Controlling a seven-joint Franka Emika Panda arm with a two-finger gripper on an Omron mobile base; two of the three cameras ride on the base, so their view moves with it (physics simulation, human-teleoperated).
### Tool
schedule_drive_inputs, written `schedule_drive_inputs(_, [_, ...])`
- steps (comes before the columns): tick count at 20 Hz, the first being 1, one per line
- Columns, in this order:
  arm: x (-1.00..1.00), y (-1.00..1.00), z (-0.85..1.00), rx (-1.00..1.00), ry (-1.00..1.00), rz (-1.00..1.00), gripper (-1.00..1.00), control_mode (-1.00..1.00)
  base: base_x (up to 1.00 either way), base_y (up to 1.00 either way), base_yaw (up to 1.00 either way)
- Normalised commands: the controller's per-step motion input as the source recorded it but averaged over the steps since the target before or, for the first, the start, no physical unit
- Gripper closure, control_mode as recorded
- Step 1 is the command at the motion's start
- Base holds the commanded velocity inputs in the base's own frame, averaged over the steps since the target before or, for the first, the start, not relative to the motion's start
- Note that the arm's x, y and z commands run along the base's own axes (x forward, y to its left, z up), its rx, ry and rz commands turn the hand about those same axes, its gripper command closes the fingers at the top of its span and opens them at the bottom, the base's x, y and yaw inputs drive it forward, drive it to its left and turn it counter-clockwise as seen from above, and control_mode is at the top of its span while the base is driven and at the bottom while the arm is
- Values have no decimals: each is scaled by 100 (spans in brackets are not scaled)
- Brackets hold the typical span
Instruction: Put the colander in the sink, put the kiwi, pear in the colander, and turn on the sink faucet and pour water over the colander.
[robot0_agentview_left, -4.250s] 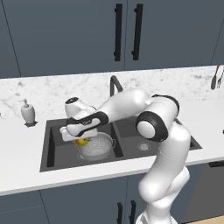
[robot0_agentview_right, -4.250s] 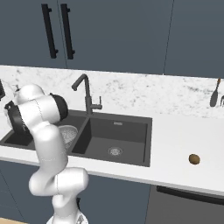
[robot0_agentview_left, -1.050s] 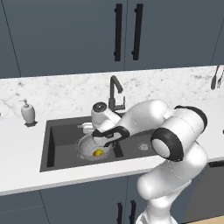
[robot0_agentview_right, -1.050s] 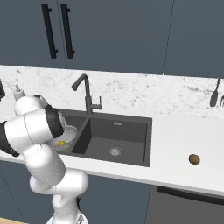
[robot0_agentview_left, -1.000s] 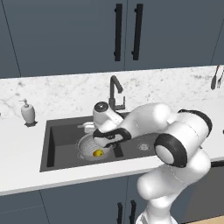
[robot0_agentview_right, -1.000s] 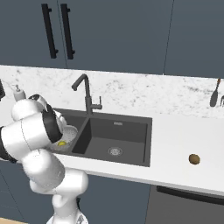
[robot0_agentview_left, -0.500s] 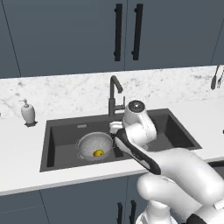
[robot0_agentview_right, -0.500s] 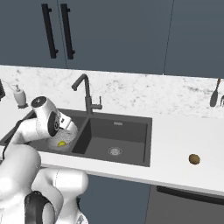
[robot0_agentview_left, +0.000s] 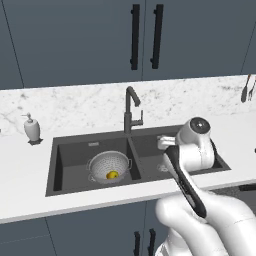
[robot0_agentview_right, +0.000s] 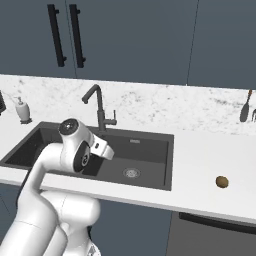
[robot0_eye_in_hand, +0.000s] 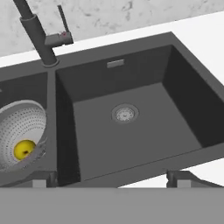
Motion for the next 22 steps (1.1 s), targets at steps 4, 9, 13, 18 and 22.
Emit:
schedule_drive_inputs(4, [39,-100,38,0,0,-7,-100,-100,0,0,0])
schedule_drive_inputs(9, [38,-100,28,-1,1,-7,-100,-100,0,0,0])
schedule_drive_inputs(13, [34,-100,22,-1,5,-7,-100,-100,0,0,0])
schedule_drive_inputs(18, [23,-100,25,-2,11,-4,-100,-100,0,0,0])
schedule_drive_inputs(22, [6,-100,16,-2,13,-2,-100,-100,0,0,0])
